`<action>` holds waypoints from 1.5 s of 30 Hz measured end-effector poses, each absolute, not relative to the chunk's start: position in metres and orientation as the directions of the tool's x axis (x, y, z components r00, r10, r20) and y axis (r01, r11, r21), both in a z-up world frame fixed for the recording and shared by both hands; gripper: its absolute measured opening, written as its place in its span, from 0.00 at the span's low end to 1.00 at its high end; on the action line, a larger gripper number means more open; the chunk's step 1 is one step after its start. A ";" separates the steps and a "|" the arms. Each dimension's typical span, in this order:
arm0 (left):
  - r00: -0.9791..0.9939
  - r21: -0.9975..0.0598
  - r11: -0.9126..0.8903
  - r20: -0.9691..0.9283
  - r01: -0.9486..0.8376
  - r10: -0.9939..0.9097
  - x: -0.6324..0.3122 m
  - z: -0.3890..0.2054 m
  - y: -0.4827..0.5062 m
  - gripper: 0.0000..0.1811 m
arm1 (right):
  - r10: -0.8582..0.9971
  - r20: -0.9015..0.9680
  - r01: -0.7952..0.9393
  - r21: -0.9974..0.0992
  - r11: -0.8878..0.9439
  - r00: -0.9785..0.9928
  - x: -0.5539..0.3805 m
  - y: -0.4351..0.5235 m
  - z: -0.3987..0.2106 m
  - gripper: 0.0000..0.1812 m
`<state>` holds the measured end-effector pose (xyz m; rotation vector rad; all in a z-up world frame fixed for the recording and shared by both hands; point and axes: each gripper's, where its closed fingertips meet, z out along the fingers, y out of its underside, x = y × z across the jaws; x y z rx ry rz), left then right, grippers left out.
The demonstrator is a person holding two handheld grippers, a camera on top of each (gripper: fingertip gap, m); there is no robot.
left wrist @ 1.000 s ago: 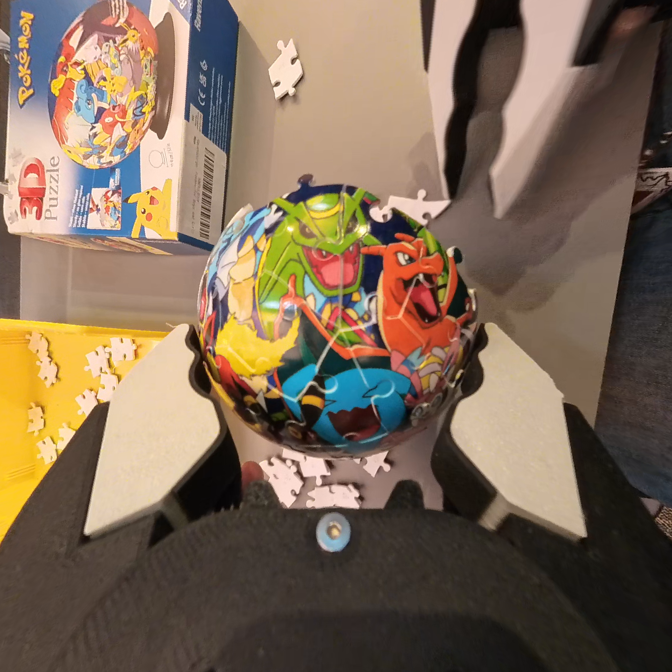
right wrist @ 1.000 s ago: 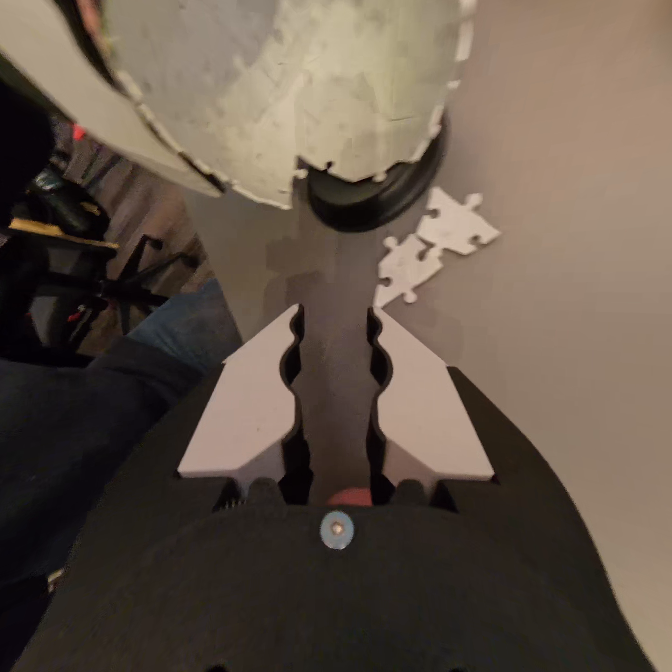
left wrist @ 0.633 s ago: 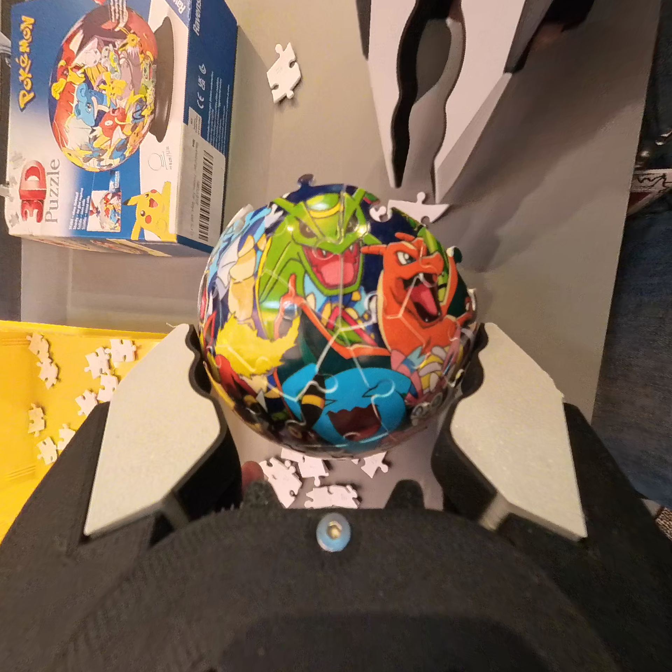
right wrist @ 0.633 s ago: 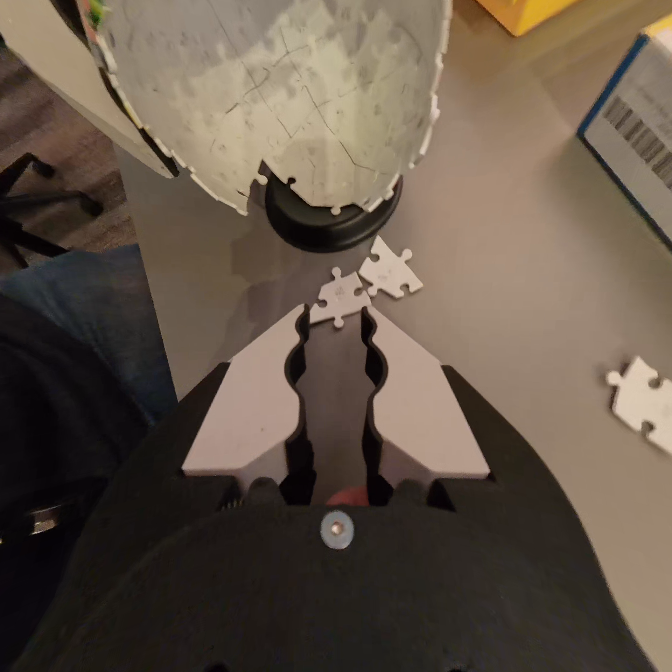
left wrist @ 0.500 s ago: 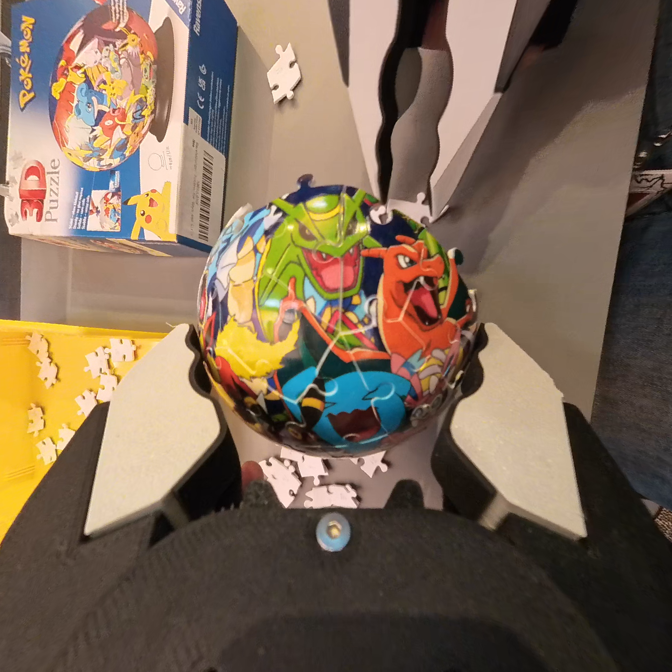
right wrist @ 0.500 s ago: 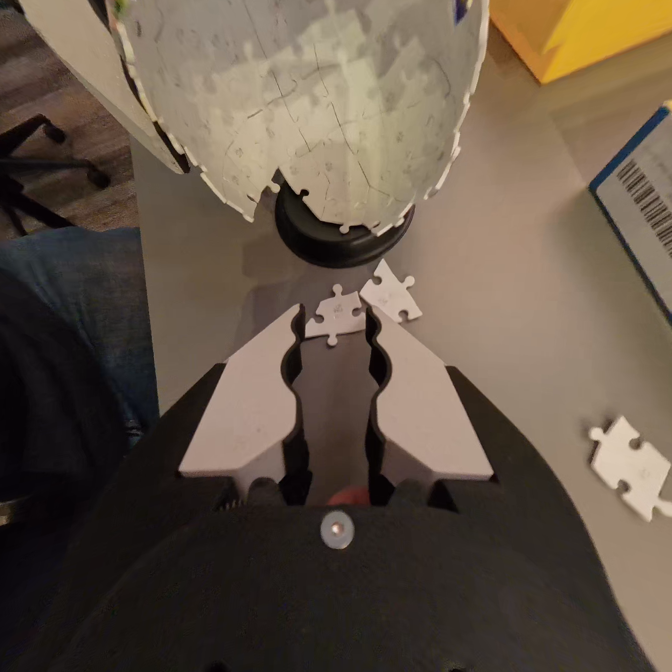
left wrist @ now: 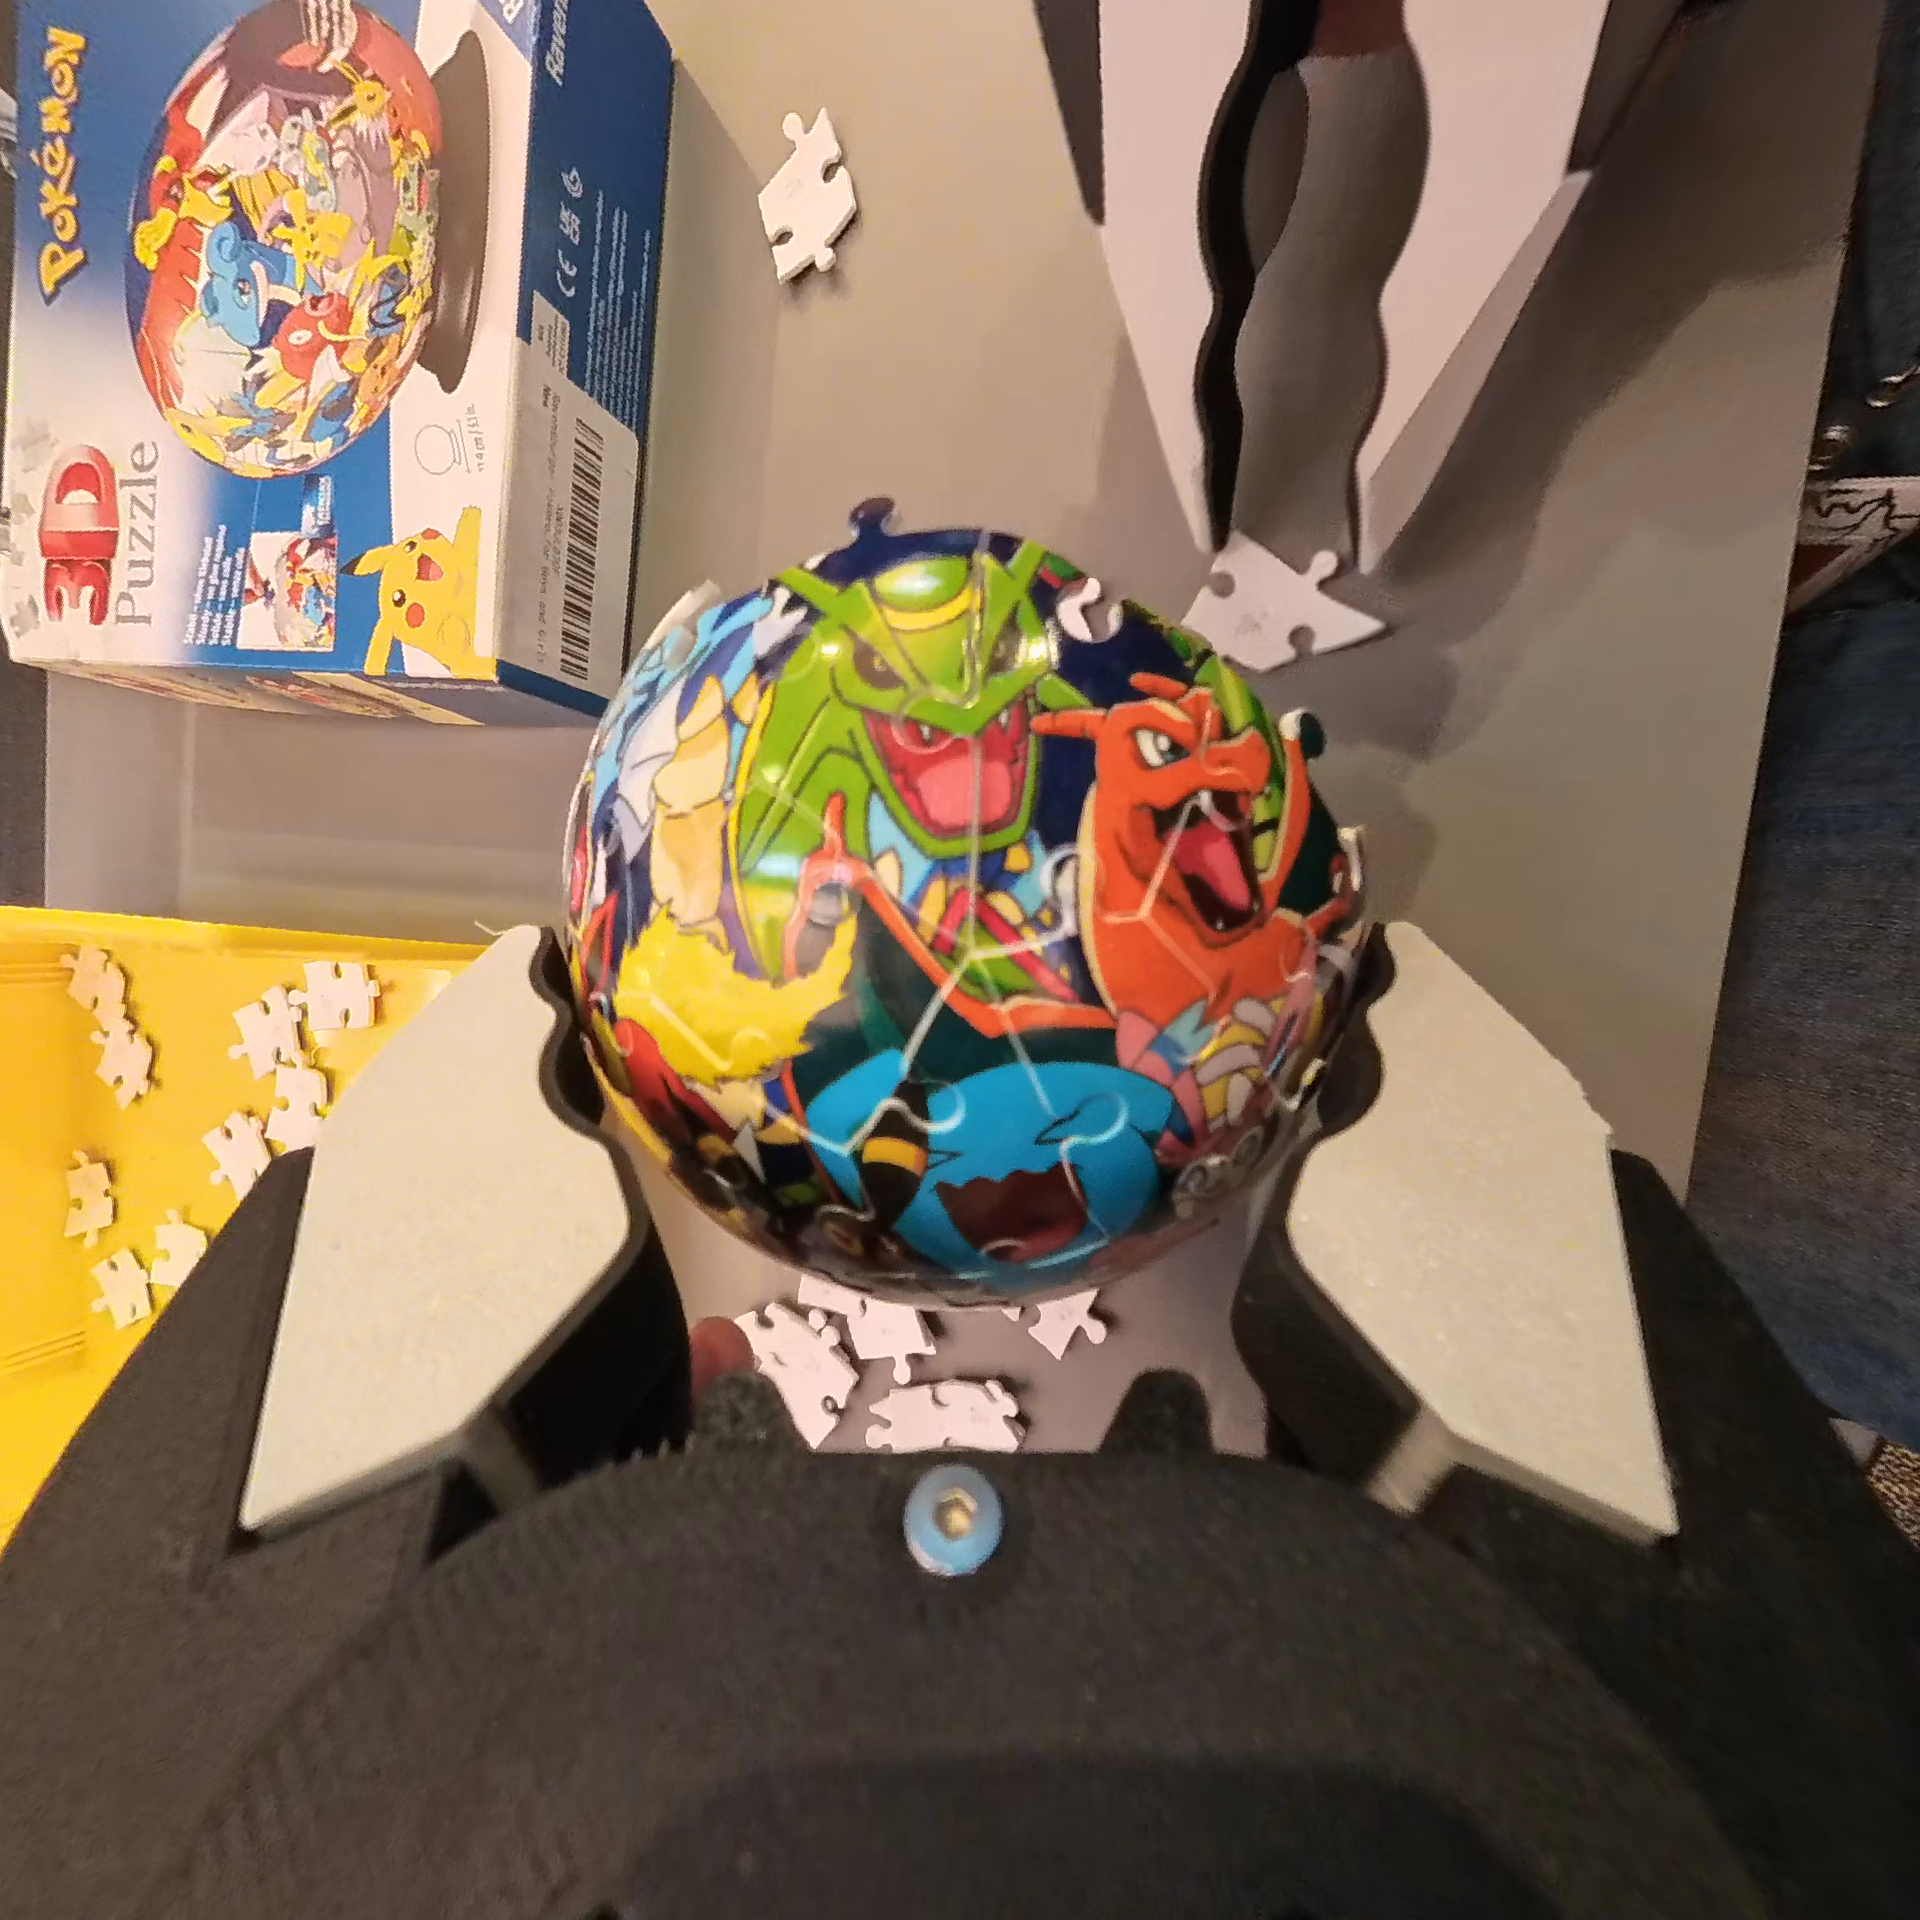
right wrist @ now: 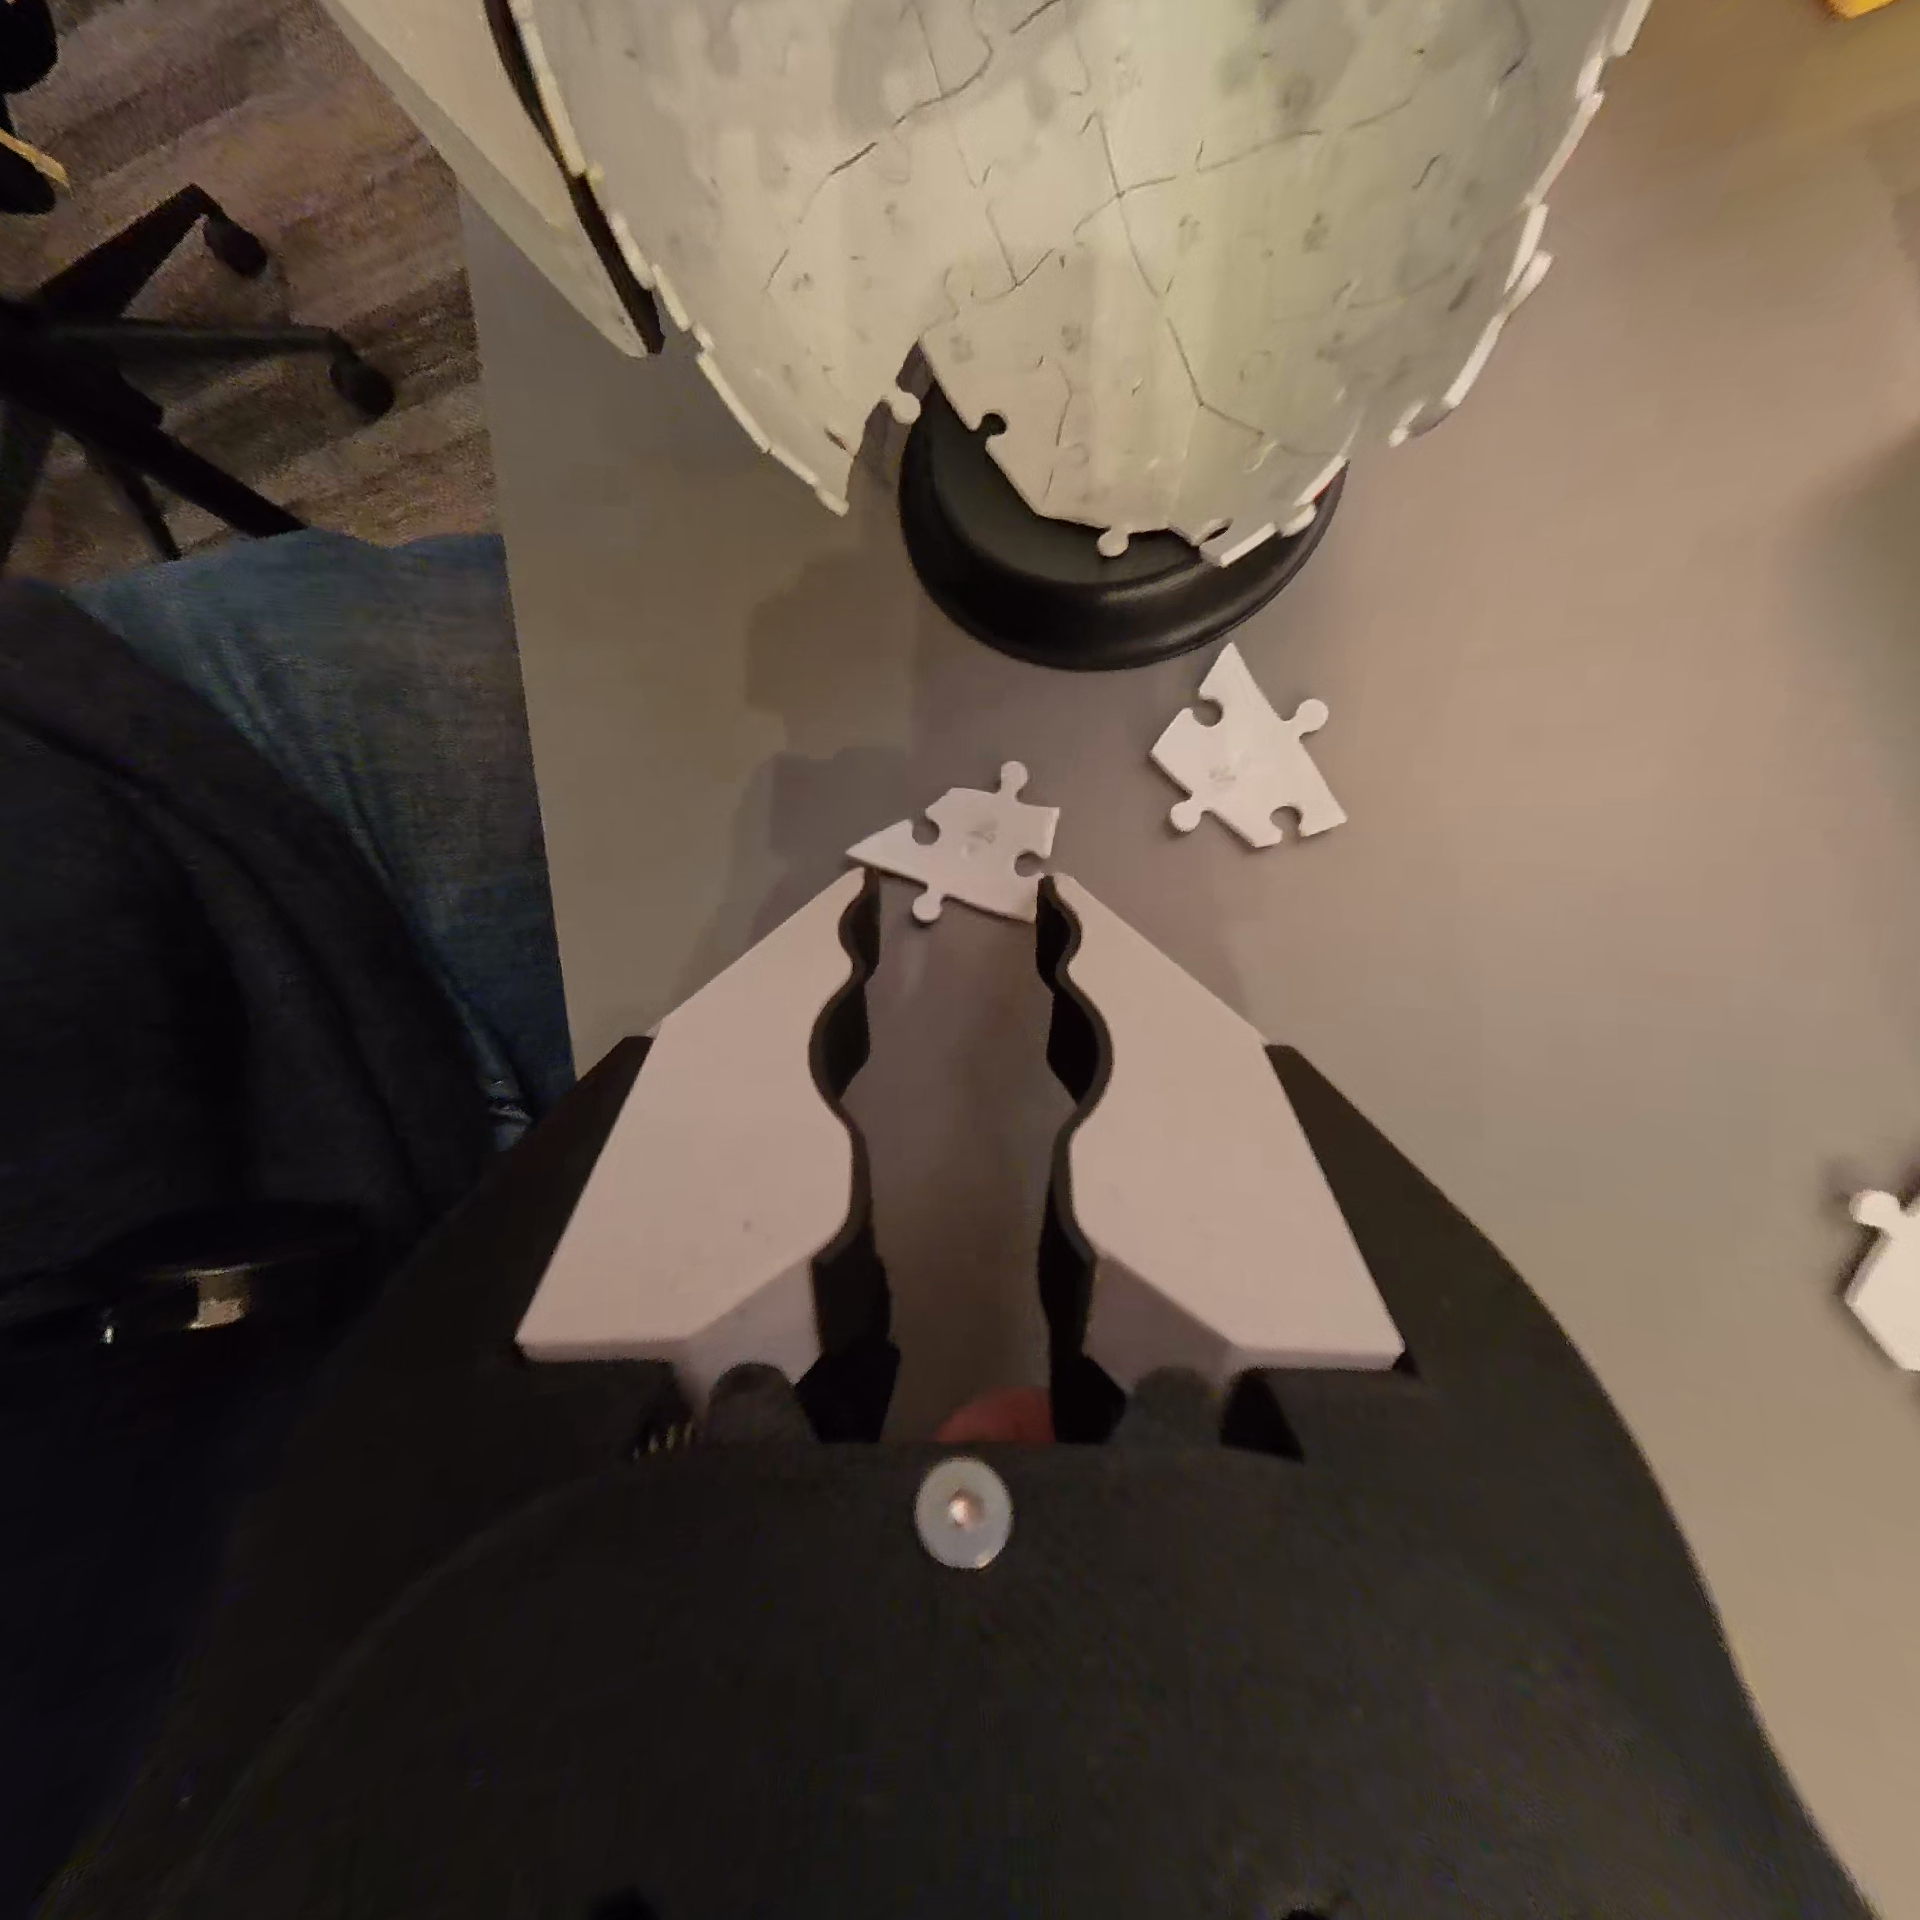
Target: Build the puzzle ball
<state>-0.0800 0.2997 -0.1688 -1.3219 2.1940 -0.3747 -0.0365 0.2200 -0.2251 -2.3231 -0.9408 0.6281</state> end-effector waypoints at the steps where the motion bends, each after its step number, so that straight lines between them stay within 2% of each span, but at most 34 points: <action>1: -0.369 -0.495 0.479 -0.308 -0.725 -0.877 -0.080 -0.169 0.299 0.74 | 0.732 -0.201 0.475 -0.645 -0.599 0.651 -0.035 0.221 -0.224 0.16; 8: -0.362 -0.496 0.473 -0.308 -0.728 -0.880 -0.082 -0.169 0.299 0.74 | 0.772 -0.115 0.528 -0.667 -0.526 0.625 -0.035 0.226 -0.229 0.17; 12: -0.365 -0.495 0.473 -0.304 -0.729 -0.880 -0.083 -0.169 0.299 0.74 | 0.828 -0.078 0.560 -0.701 -0.442 0.556 -0.035 0.230 -0.226 0.16; 18: -0.367 -0.494 0.474 -0.303 -0.729 -0.879 -0.081 -0.170 0.299 0.74 | 0.884 -0.038 0.623 -0.695 -0.358 0.465 -0.038 0.231 -0.233 0.18; 22: -0.367 -0.494 0.474 -0.302 -0.729 -0.880 -0.080 -0.169 0.299 0.74 | 0.881 -0.057 0.615 -0.694 -0.373 0.469 -0.037 0.233 -0.233 0.13; 32: -0.366 -0.495 0.474 -0.305 -0.728 -0.879 -0.080 -0.170 0.300 0.74 | 0.853 -0.092 0.559 -0.719 -0.414 0.514 -0.039 0.230 -0.227 0.12; 38: -0.367 -0.493 0.476 -0.306 -0.728 -0.878 -0.080 -0.170 0.299 0.74 | 0.767 -0.100 0.460 -0.749 -0.477 0.634 -0.045 0.254 -0.203 0.12; 45: -0.372 -0.481 0.481 -0.309 -0.733 -0.875 -0.081 -0.169 0.300 0.74 | 0.704 -0.038 0.493 -0.687 -0.533 0.709 -0.050 0.277 -0.219 0.12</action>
